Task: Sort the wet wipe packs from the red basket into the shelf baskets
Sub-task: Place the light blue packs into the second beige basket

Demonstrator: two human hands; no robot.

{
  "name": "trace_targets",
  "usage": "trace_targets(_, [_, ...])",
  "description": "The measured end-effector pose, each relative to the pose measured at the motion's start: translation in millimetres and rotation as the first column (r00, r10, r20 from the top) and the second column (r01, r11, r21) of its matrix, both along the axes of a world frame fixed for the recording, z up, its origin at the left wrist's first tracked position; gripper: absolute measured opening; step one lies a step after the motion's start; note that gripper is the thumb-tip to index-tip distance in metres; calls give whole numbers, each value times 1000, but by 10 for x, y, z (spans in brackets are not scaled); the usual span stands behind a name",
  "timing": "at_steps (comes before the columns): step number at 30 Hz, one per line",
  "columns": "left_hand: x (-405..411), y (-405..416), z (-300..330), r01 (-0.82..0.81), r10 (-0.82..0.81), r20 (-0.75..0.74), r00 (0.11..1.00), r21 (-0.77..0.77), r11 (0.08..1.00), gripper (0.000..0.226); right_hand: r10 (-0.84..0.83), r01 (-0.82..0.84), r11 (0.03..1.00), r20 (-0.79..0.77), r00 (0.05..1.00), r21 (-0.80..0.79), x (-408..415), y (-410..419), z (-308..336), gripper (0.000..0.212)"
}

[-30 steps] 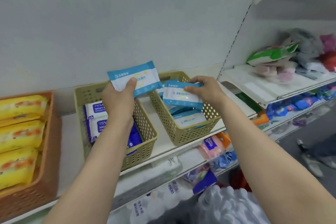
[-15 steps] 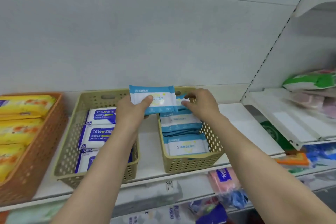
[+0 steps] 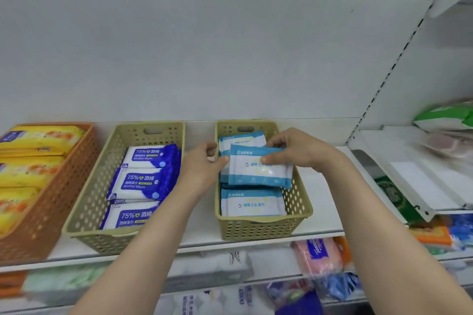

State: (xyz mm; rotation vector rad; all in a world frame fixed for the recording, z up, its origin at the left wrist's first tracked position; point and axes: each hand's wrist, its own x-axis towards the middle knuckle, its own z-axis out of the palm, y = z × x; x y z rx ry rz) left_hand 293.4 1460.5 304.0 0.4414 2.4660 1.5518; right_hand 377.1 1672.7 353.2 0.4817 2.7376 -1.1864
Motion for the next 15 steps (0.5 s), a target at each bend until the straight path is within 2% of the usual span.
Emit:
trace_targets(3, [8,6,-51,5,-5,9,1000,-55,998,39,94,-102,993,109,990,67,56,-157,-106,26])
trace_targets(6, [-9,6,-106,30,-28,42,999,-47,998,41,163,-205,957,204,965,204,70,-333,-204,33])
trace_targets(11, [-17,3,-129,50,-47,78,996,-41,998,42,137,-170,923,118,984,345,85,-434,-261,38])
trace_targets(15, [-4,24,-132,37,-32,69,997,-75,996,41,172,-213,919,149,974,331,91,-427,-278,40])
